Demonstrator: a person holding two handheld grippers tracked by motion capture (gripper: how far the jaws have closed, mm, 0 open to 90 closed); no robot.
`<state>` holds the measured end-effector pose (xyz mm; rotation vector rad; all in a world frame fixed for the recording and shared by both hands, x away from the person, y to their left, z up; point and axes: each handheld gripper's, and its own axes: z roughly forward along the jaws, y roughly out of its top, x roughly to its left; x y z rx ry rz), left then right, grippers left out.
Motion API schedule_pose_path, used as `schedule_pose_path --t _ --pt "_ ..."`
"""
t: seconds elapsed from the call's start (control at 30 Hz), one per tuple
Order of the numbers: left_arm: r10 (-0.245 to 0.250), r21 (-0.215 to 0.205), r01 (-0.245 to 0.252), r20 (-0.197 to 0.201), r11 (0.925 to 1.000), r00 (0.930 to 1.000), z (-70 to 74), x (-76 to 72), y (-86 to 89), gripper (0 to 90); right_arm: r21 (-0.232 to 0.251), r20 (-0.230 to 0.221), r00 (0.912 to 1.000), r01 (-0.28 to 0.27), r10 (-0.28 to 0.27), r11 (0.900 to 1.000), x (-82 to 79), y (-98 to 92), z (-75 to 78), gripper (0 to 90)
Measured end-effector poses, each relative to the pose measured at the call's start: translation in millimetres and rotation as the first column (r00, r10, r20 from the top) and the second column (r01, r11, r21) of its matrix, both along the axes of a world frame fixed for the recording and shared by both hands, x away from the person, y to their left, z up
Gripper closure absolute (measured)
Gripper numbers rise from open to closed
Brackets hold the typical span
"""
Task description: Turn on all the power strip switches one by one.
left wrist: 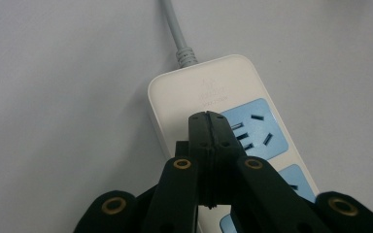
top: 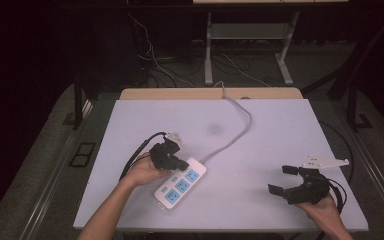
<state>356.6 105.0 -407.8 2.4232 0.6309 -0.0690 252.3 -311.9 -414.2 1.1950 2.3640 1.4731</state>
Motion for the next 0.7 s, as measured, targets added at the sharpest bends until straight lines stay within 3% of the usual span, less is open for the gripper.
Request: schedule_pose_path --t 0.47,0.7 --pt "0.042 -0.026 -0.042 -0.037 0.9988 0.9984 -2.9 0.8 3.3 89.7 -0.004 0.002 1.0 -0.006 0.006 1.0 -0.8 1.8 0.1 0.3" --pt "0.034 -0.006 -0.034 -0.015 0.9994 0.9993 -1.3 -1.1 1.3 89.6 -0.005 0.0 1.0 -0.004 0.004 1.0 -0.2 2.1 -0.2 0.3"
